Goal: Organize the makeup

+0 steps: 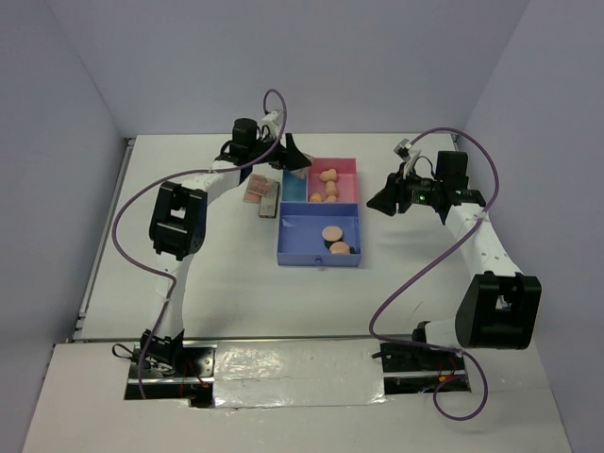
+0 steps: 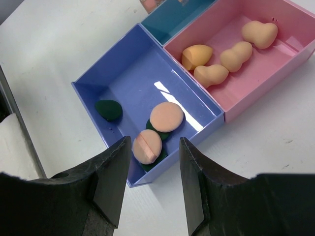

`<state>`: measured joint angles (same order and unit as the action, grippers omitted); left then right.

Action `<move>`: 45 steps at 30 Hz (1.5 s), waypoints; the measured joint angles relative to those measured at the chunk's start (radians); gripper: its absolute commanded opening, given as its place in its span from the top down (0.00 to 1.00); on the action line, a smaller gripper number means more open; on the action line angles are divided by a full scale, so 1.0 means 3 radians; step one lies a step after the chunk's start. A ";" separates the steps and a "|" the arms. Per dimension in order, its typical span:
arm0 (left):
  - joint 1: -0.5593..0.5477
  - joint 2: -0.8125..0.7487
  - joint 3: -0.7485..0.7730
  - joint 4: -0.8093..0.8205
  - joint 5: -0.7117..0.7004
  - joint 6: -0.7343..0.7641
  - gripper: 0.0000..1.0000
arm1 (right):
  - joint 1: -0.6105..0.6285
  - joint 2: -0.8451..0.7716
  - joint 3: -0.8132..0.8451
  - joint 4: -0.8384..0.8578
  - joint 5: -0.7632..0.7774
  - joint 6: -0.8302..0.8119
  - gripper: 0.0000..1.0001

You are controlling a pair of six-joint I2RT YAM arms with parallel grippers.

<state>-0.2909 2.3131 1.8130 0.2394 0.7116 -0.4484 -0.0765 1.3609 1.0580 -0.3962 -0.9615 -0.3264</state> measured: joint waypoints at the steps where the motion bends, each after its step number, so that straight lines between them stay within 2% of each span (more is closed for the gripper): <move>1: 0.0000 0.0022 0.0027 0.0000 -0.0005 -0.0001 0.27 | 0.0000 0.0000 0.0000 0.0000 0.0000 0.0000 0.49; 11: 0.0000 0.0156 0.0248 -0.0053 -0.0090 0.0095 0.05 | 0.0000 0.0000 0.0000 0.0000 0.0001 -0.0013 0.49; 16: 0.0000 0.0156 0.0248 -0.0103 -0.0159 0.0186 0.01 | 0.0000 0.0001 0.0000 0.0000 0.0000 -0.0013 0.49; 22: 0.0001 0.0088 0.0186 -0.0134 -0.0249 0.0205 0.01 | 0.0000 0.0001 0.0000 -0.0001 0.0004 -0.0028 0.49; 25: 0.0018 -0.0149 -0.0018 -0.0206 -0.0403 0.0272 0.01 | 0.0000 0.0001 0.0000 -0.0004 0.0019 -0.0051 0.49; 28: 0.0048 -0.0603 -0.0374 -0.0280 -0.0635 0.0303 0.01 | 0.0000 0.0001 0.0000 -0.0005 0.0025 -0.0075 0.49; 34: 0.0244 -0.1542 -0.0984 -0.0423 -0.1363 0.0443 0.01 | 0.0039 0.0009 0.0029 -0.0053 0.0072 -0.0144 0.49; 37: 0.0348 -0.1738 -0.1166 -0.0604 -0.1645 0.0460 0.01 | 0.0234 0.0104 0.0226 -0.0209 0.0315 -0.0278 0.48; 40: 0.0455 -0.1888 -0.1446 -0.0882 -0.1843 0.0464 0.01 | 0.0651 0.0323 0.0619 -0.0373 0.0637 -0.0432 0.48; 45: 0.0824 -0.2364 -0.2094 -0.1256 -0.1857 0.0451 0.04 | 0.1273 0.1047 0.1748 -0.0724 0.1166 -0.0514 0.41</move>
<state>-0.0437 1.6039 1.1847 -0.1375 0.1547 -0.3130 0.3054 1.6749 1.5826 -0.6132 -0.6117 -0.4805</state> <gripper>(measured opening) 0.960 0.568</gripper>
